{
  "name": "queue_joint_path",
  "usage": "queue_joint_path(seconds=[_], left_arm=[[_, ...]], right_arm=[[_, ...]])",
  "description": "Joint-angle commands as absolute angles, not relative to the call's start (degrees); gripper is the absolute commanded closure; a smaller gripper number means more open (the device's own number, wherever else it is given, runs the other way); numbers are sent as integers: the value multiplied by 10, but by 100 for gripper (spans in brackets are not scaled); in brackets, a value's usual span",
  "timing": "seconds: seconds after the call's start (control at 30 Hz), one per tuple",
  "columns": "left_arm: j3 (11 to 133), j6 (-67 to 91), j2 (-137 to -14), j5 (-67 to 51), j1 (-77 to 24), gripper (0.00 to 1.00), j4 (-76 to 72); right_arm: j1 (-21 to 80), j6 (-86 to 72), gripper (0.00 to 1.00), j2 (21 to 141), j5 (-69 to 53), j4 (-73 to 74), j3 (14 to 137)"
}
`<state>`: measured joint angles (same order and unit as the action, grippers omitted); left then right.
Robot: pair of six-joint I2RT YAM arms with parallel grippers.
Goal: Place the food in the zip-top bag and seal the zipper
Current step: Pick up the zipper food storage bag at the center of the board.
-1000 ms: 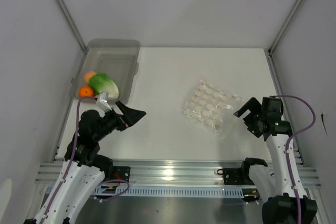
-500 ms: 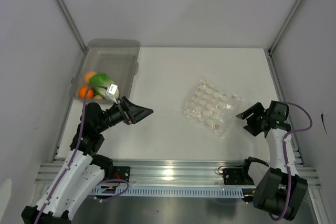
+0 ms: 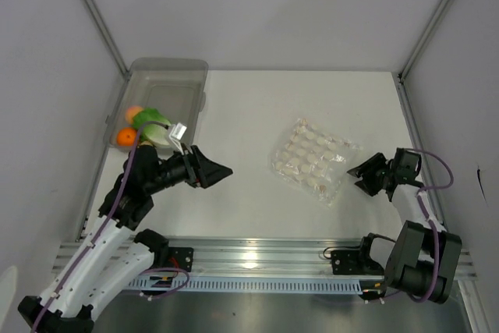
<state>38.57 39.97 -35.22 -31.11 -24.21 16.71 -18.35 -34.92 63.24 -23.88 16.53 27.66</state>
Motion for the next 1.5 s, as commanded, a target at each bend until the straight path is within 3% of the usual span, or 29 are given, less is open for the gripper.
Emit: queue_joint_path(seconds=[0.0, 0.23, 0.47, 0.6, 0.77, 0.9, 1.2, 1.47], left_arm=[[421, 367, -375, -264, -281, 20, 194], [441, 369, -415, -236, -350, 22, 189], [459, 366, -447, -217, -382, 24, 194], [467, 364, -466, -202, -404, 25, 194], [484, 356, -504, -172, -437, 26, 203], [516, 342, -547, -136, -481, 26, 221], [655, 284, -676, -8, -555, 29, 269], [705, 259, -744, 35, -574, 32, 267]], right_arm=[[-173, -349, 46, 660, -240, 109, 266], [-150, -345, 50, 680, -233, 55, 249], [-126, -352, 61, 712, -243, 18, 247], [-113, -355, 63, 726, -240, 7, 250], [-105, -359, 79, 751, -252, -31, 257], [-80, -355, 100, 752, -259, -21, 278], [25, -387, 100, 646, -238, 66, 337], [84, -410, 98, 576, -187, 156, 379]])
